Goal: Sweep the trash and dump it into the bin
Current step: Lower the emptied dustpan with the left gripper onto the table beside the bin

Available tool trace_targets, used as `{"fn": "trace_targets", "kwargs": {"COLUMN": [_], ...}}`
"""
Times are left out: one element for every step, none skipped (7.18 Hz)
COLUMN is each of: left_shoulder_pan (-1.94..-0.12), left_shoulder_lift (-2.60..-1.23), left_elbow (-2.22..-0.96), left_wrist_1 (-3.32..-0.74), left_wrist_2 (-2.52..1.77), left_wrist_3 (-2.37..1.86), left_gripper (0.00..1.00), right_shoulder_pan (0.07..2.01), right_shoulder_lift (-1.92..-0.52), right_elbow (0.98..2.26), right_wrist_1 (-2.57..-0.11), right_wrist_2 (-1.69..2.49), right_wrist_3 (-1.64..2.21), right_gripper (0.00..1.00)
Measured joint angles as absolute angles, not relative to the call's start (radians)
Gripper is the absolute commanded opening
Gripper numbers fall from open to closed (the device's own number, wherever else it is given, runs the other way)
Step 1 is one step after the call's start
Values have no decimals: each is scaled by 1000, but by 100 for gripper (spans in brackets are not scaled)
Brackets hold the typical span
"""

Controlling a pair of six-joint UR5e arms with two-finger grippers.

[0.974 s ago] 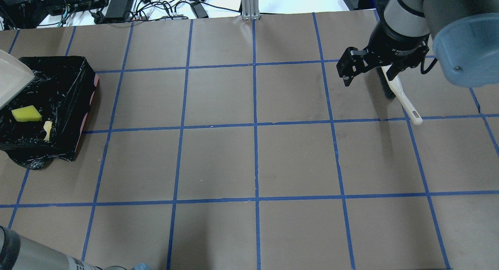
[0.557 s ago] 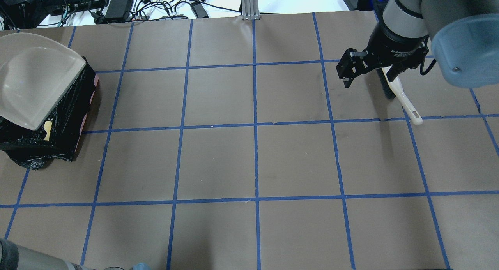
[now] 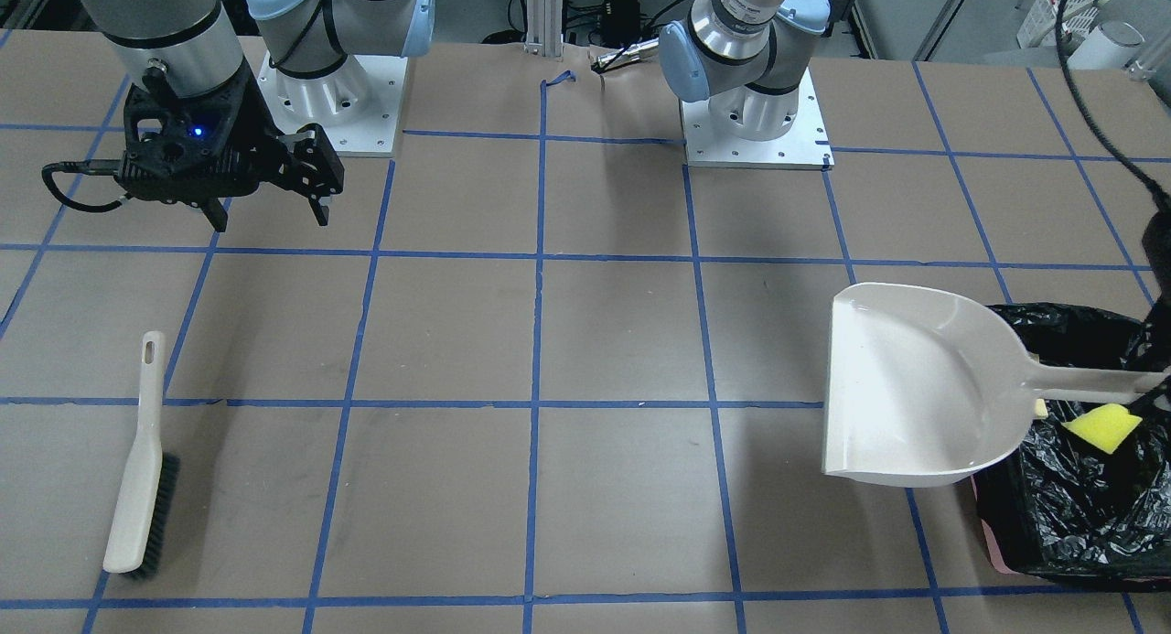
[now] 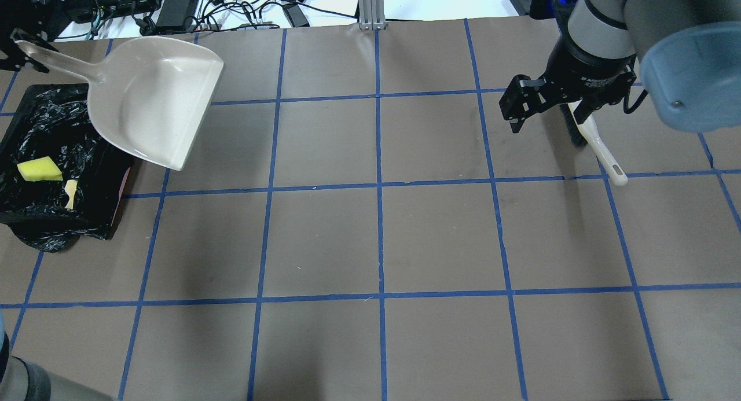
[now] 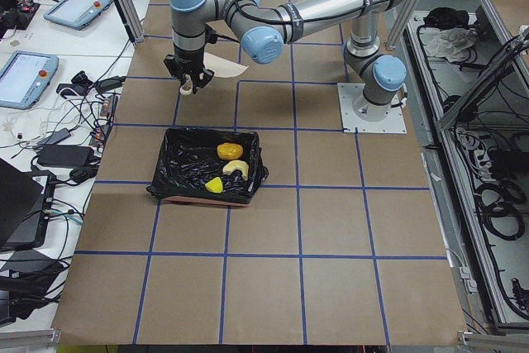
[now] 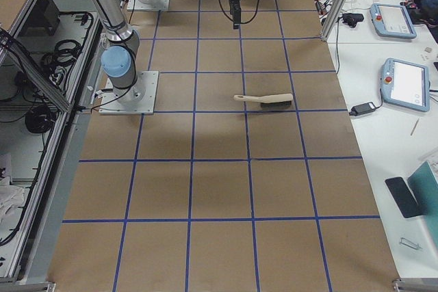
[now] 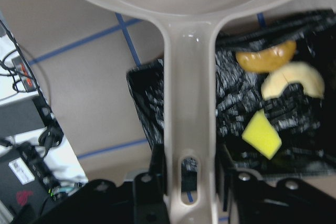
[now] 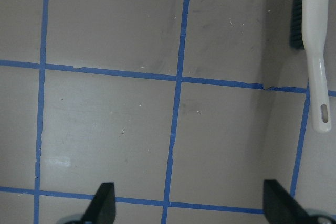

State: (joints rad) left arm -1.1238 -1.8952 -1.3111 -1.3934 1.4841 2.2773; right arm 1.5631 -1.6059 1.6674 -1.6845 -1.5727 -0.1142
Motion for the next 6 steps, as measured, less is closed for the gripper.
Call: {"fn": "trace_targets", "kwargs": {"left_shoulder_pan": [-1152, -1167, -1186, -1208, -1224, -1241], "left_shoulder_lift": [-1916, -1940, -1972, -2005, -2034, -2058], "left_elbow": [-1342, -1361, -1372, -1377, -1379, -1382], "left_wrist_1": [-1390, -1388, -1372, -1342, -1315, -1286], "left_wrist_2": [1483, 1482, 1481, 1482, 1484, 1490], "left_wrist_3": [2223, 2162, 2098, 2039, 1986, 1958], "left_gripper": [9, 9, 9, 10, 11, 11], "right_shoulder_pan": [1562, 1561, 1560, 1558, 1556, 1554], "right_shoulder_lift": [-1606, -1607, -1611, -1613, -1612, -1609], "right_elbow": [1667, 1667, 1667, 1667, 1667, 1667], "right_wrist_1": [-1685, -1688, -1688, -1687, -1688, -1688], "right_wrist_2": [-1573, -1574, -1574, -1574, -1573, -1573], "right_wrist_3": [-115, -114, -111, -111, -114, -118], "right_gripper": [100, 100, 100, 100, 100, 100]}}
